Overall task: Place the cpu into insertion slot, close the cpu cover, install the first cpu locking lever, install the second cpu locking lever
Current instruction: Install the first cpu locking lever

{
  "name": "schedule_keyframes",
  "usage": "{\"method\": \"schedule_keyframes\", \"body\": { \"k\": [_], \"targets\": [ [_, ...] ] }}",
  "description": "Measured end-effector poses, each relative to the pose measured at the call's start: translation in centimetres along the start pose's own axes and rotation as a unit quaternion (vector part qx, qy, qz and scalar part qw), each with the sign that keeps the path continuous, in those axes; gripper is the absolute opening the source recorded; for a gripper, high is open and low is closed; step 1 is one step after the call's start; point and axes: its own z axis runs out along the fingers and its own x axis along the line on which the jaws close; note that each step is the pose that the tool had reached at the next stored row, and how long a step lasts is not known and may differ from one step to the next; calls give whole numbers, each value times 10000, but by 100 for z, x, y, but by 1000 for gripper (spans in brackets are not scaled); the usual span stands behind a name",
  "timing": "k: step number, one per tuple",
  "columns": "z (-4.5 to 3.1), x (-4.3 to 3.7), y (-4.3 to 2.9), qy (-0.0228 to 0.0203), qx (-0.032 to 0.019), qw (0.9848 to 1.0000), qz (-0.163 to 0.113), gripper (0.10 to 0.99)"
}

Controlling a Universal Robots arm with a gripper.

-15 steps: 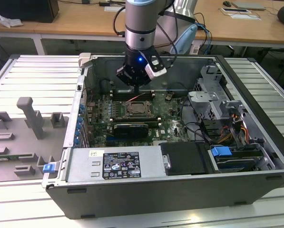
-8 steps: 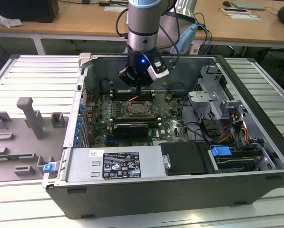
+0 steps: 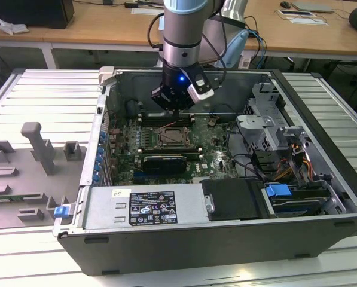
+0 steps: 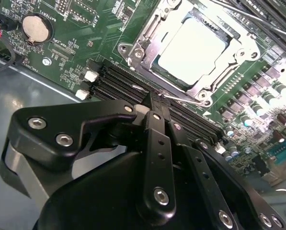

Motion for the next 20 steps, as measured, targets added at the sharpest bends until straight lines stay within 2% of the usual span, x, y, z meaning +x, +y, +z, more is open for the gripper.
{"method": "schedule_keyframes", "body": {
  "k": [8,17,20],
  "targets": [
    [91,-75,-9,0,0,10000,-6,106],
    [173,-96,-16,0,0,10000,-6,106],
    [180,-97,-17,2,4,10000,-5,106]
  ]
}}
